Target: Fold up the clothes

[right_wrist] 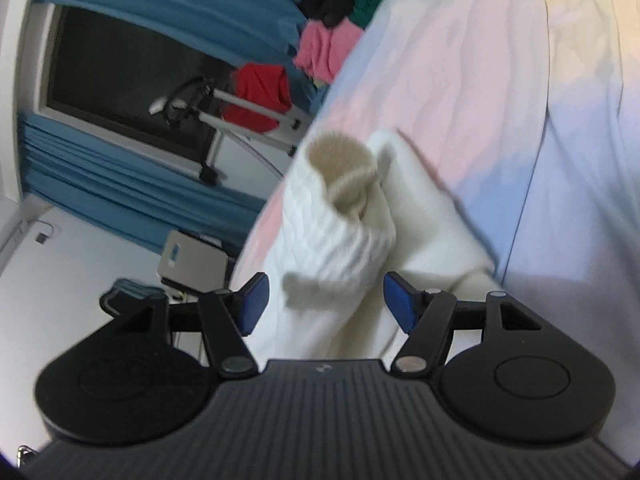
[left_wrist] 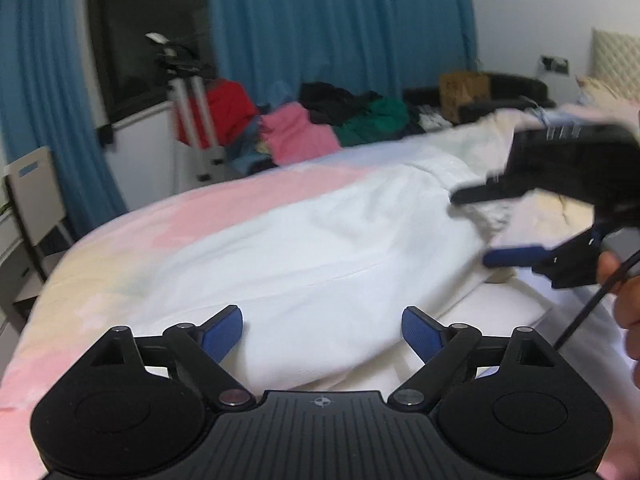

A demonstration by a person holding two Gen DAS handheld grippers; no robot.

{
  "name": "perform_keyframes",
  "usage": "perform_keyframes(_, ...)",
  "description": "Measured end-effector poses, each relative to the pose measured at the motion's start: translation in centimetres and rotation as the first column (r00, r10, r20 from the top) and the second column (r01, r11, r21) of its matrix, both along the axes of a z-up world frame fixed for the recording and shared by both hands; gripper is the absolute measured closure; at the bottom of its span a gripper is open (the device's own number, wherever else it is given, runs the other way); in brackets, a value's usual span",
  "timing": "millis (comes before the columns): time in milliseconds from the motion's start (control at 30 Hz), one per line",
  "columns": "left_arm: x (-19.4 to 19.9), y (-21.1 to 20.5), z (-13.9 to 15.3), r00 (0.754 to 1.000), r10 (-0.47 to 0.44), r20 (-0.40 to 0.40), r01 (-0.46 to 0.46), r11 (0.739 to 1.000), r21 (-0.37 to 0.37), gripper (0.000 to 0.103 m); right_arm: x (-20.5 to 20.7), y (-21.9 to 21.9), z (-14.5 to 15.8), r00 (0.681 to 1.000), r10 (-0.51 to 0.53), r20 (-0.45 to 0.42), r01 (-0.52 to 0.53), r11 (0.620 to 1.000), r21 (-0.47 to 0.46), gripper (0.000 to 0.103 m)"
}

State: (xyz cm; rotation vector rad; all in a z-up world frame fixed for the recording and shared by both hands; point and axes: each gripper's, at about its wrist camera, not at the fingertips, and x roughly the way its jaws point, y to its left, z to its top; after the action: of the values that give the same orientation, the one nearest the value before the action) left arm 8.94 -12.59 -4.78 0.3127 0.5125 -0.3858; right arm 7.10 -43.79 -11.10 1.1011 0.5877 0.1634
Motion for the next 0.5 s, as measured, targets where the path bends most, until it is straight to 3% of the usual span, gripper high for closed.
perform_keyframes(100,-1.3,3.0,0.8,0.998,0.051,0.048,-0.049,0.998,-0.034,0.011,0.9,1.7,-0.1,0.999,0.04,-0.004,-0.04,0.998,-0.041,0.037)
perform_keyframes(167,-1.4,4.2,0.8,0.997,0.073,0.038,-0.07,0.994,-0.079,0.01,1.8,3.2,0.1,0.999,0.036,-0.003,-0.036,0.994,-0.106,0.04)
perform_keyframes(200,-1.5,4.8,0.8,0.996,0.084,0.033,-0.08,0.992,-0.1,0.009,2.1,3.9,0.3,1.0,0.03,0.009,-0.028,0.988,-0.155,0.048)
perform_keyframes(233,-1.5,5.1,0.6,0.996,0.085,0.029,-0.082,0.992,-0.099,0.008,2.3,4.5,0.7,1.0,0.013,0.012,-0.009,0.975,-0.22,0.068)
perform_keyframes(267,-1.5,5.4,0.4,0.996,0.087,0.024,-0.084,0.992,-0.097,0.008,2.5,5.2,1.1,1.0,-0.005,0.016,0.009,0.958,-0.286,0.075)
perform_keyframes(367,-0.5,7.3,0.4,0.993,0.117,-0.003,-0.116,0.984,-0.138,0.008,1.5,4.8,2.6,0.994,-0.057,0.093,0.083,0.95,-0.302,0.081)
perform_keyframes(433,0.2,9.1,1.1,0.99,0.129,-0.056,-0.138,0.96,-0.242,0.007,0.7,4.2,3.7,0.985,-0.098,0.139,0.136,0.942,-0.306,0.081)
perform_keyframes(500,1.0,10.7,1.7,0.985,0.136,-0.108,-0.165,0.929,-0.33,0.006,0.0,3.3,3.8,0.979,-0.152,0.14,0.193,0.912,-0.363,0.081)
